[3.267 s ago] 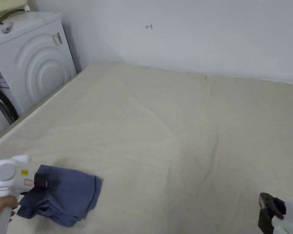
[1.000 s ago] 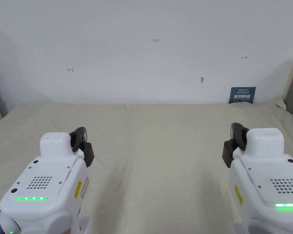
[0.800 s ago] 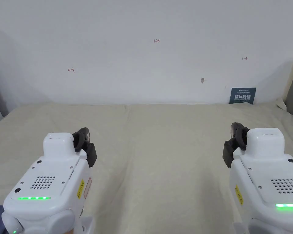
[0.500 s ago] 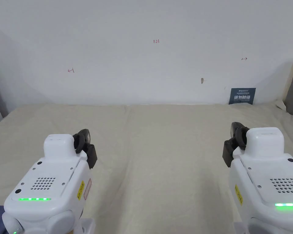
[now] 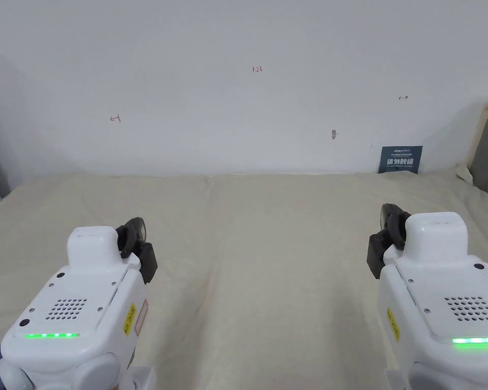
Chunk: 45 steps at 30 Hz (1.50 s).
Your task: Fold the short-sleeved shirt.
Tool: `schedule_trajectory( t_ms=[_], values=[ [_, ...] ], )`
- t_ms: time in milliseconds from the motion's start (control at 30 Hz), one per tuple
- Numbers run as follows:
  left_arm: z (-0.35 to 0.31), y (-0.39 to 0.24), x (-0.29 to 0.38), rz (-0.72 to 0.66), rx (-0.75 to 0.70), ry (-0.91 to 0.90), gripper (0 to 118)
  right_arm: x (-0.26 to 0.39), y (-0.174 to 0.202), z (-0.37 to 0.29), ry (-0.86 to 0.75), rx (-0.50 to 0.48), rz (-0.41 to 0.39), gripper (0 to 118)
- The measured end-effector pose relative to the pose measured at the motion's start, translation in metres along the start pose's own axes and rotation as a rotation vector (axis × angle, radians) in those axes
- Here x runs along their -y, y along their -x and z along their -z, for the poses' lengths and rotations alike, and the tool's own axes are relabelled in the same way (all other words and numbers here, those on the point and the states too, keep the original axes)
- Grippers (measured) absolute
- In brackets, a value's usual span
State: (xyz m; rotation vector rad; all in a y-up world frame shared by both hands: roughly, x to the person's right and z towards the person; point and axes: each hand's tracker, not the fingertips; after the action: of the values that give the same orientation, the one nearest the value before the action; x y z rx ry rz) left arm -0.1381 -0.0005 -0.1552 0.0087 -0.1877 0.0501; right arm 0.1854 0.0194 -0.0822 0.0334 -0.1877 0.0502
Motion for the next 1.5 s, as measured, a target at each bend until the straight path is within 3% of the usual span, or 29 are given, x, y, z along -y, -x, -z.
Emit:
schedule_trajectory(
  t_ms=[567, 633, 667, 733, 767, 800, 1500],
  values=[
    [-0.002, 0.002, 0.002, 0.001, -0.008, -0.008, 0, 0.001, 0.003, 0.001, 0.002, 0.004, -0.005, 0],
    [-0.002, 0.002, 0.003, 0.0, -0.025, -0.017, 0, 0.001, 0.003, 0.001, 0.006, 0.002, -0.006, 7],
    [-0.002, 0.002, 0.002, 0.004, -0.041, -0.019, 7, 0.001, 0.003, 0.002, 0.01, 0.001, -0.006, 20],
    [0.0, 0.003, 0.002, -0.001, -0.047, -0.015, 74, 0.001, 0.004, 0.003, 0.027, -0.007, 0.001, 72],
    [0.003, 0.005, 0.001, -0.007, -0.048, -0.004, 100, 0.002, 0.004, 0.005, 0.029, -0.002, 0.005, 92],
    [0.004, 0.006, 0.001, -0.013, -0.049, -0.003, 116, 0.004, 0.005, 0.005, 0.027, 0.004, 0.007, 101],
    [-0.004, -0.002, 0.0, 0.005, -0.032, -0.022, 118, 0.004, 0.006, 0.004, 0.013, 0.019, 0.021, 101]
  ],
)
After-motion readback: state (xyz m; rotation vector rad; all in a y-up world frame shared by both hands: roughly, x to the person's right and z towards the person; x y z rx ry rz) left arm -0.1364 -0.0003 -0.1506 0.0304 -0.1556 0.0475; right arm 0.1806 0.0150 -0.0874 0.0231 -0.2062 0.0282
